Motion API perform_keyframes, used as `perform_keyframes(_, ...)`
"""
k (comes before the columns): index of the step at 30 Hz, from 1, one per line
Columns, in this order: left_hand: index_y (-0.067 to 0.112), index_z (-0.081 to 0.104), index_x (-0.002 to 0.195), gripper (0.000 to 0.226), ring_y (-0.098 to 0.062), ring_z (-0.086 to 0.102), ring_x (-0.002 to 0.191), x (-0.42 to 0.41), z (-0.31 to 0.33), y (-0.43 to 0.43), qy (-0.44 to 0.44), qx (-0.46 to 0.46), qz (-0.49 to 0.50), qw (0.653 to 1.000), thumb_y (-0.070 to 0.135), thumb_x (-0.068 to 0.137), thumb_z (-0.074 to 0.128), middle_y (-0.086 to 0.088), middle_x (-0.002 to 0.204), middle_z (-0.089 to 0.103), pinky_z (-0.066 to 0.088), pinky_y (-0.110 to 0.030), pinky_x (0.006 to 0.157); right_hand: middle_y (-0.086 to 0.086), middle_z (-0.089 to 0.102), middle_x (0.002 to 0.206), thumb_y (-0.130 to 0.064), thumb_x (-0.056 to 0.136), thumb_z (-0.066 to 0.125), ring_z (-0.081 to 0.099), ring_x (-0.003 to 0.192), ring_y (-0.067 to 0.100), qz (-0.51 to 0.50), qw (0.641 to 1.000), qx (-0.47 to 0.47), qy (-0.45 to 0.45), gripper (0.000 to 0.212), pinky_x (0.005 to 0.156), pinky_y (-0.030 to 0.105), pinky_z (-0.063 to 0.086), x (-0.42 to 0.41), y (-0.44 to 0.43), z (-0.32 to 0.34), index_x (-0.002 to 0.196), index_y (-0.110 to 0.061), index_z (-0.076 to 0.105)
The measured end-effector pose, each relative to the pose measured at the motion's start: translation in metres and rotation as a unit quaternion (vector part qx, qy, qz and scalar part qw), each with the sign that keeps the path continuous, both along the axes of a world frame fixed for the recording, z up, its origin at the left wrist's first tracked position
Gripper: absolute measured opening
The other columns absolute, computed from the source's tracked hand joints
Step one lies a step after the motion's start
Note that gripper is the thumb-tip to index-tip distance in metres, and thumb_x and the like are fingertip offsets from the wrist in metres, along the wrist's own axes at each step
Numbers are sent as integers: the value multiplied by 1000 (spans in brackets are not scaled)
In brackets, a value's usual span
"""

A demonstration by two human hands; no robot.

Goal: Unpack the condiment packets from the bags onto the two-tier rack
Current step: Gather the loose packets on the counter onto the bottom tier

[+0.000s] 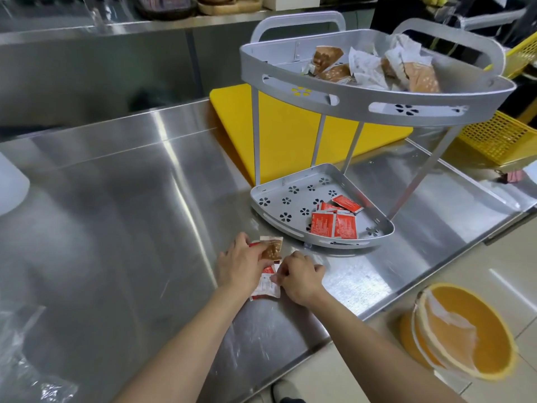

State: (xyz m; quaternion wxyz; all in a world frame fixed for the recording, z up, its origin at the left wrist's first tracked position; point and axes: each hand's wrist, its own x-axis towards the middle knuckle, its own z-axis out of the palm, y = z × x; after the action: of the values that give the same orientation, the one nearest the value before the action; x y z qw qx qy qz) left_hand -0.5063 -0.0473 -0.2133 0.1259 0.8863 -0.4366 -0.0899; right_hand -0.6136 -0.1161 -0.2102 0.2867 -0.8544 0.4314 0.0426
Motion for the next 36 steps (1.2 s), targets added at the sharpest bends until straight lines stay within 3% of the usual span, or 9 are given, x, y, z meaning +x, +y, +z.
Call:
perform_keyframes(3, 31, 69, 102, 20, -22, 45, 117, 3, 2, -3, -116, -20, -50, 992, 34, 85, 58, 0, 128, 49, 28, -37, 93, 4, 52, 118, -32, 85, 58, 39, 119, 23, 16, 1000, 5, -4, 11, 93, 39, 24, -3, -2, 2, 80, -25, 52)
perform_keyframes(6, 20, 71, 74, 9, -23, 62, 89, 11, -4, -5, -198, -110, -83, 971, 17, 68, 77, -2, 98, 67, 26, -36, 86, 3, 53, 115, -31, 85, 59, 39, 117, 22, 26, 999, 11, -20, 10, 90, 38, 22, -7, -3, 1, 80, -23, 55)
perform_keyframes(9, 14, 66, 87, 20, -25, 63, 98, 14, -2, -4, -122, -157, -89, 976, 29, 82, 53, -4, 106, 68, 26, -31, 89, 2, 53, 114, -31, 84, 60, 40, 116, 22, 36, 999, 8, -29, 10, 90, 38, 22, -8, -4, 0, 80, -22, 57)
perform_keyframes(14, 14, 33, 138, 55, -17, 31, 137, 6, 0, -11, 9, -20, -159, 987, 32, 90, 52, -6, 146, 39, 8, -33, 118, 0, 51, 106, -29, 84, 58, 41, 115, 22, 54, 998, 20, -24, 30, 90, 37, 22, -8, -8, 0, 59, -30, 42)
perform_keyframes(20, 9, 58, 113, 30, -33, 62, 100, 5, 10, -14, -66, -75, -121, 988, 3, 85, 50, -17, 94, 70, 35, -38, 105, -1, 52, 104, -30, 83, 59, 42, 111, 19, 58, 997, 42, -34, 13, 84, 33, 18, -9, -14, 0, 74, -23, 55)
perform_keyframes(25, 18, 56, 110, 24, -24, 58, 88, 14, 26, -11, 212, -260, 138, 932, 8, 93, 43, -11, 100, 64, 42, -30, 73, 1, 55, 91, -23, 86, 56, 54, 96, 23, 0, 986, 138, -91, 29, 84, 34, 37, -10, -20, 3, 61, -26, 42)
perform_keyframes(30, 16, 66, 98, 42, -34, 57, 93, 27, 32, 5, 143, -211, 145, 956, -12, 79, 41, -11, 100, 51, 51, -44, 81, 13, 66, 89, -11, 87, 56, 64, 76, 22, -62, 945, 258, -193, 16, 58, 28, 52, -8, -31, 12, 72, -11, 48)
perform_keyframes(33, 11, 61, 114, 29, -28, 51, 109, 16, 31, 15, 135, -177, 94, 970, 6, 88, 49, -8, 116, 47, 45, -35, 90, 17, 65, 81, 0, 83, 57, 66, 68, 26, -105, 910, 322, -238, 16, 53, 29, 57, -2, -32, 14, 71, -6, 48)
perform_keyframes(36, 26, 28, 142, 84, -10, 38, 122, 2, 27, 27, 162, -103, 2, 981, 50, 73, 67, 4, 132, 33, 36, -28, 100, 15, 58, 68, 4, 80, 59, 61, 61, 27, -122, 907, 314, -252, 17, 53, 34, 57, 5, -30, 12, 70, -4, 48)
